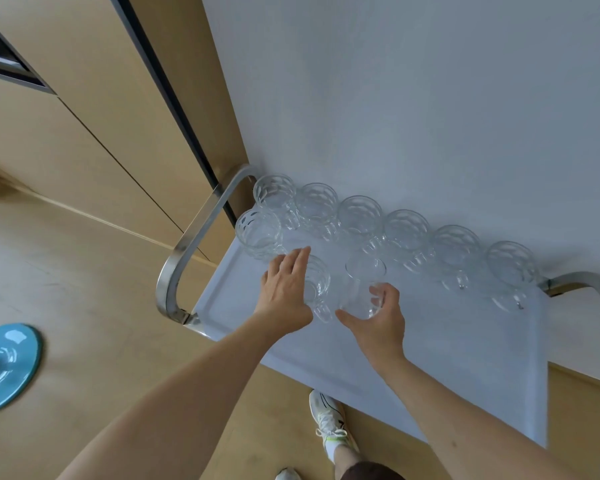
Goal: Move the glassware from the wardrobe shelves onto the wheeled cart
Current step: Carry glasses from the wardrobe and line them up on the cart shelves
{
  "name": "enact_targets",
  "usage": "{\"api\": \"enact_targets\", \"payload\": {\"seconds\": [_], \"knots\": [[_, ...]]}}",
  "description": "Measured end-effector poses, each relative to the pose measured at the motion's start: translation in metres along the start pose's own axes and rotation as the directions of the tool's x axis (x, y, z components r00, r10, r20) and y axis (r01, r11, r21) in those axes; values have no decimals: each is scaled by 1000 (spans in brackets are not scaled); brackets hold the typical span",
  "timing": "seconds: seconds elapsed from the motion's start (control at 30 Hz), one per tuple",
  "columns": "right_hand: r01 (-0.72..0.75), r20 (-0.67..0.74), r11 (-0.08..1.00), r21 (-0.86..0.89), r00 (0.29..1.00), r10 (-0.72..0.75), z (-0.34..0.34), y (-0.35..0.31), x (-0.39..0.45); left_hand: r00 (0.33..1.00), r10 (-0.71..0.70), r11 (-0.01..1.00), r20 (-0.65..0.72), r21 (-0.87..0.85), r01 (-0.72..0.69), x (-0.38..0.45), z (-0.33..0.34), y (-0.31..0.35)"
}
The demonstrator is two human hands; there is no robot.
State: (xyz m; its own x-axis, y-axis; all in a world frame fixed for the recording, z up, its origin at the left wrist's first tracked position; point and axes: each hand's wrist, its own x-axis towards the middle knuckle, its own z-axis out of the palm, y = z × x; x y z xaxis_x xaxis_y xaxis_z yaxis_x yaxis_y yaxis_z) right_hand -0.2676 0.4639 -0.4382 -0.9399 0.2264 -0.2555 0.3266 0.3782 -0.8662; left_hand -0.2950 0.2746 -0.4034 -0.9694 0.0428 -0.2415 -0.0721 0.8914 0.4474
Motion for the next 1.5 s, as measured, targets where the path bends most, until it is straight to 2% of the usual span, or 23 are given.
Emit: {"api": "enact_targets", "payload": {"seconds": [0.1,0.27,0.67,1.07,1.27,1.5], "knots": [[-3,-6,1000,-6,1000,3,-2,1,-1,997,68,995,20,76,-69,10,-13,5],[-2,-9,1000,1,1000,2,-7,1,2,998,60,997,-17,54,-59,25,-17,16],[-34,-6,999,40,999,34,-11,-3,22,997,73,965,-40,254,-61,67,-30,24],[-12,-37,1000,8,999,13,-1,-19,32,994,105,963,-40,255,-92,71,-24,12],[-16,-94,1000,20,995,17,6,-34,16,986,168,950,-15,269,-158,61,-34,1],[7,-235,999,34,972,1,22,-57,-42,963,270,940,-24,225,-258,23,-60,-21]]}}
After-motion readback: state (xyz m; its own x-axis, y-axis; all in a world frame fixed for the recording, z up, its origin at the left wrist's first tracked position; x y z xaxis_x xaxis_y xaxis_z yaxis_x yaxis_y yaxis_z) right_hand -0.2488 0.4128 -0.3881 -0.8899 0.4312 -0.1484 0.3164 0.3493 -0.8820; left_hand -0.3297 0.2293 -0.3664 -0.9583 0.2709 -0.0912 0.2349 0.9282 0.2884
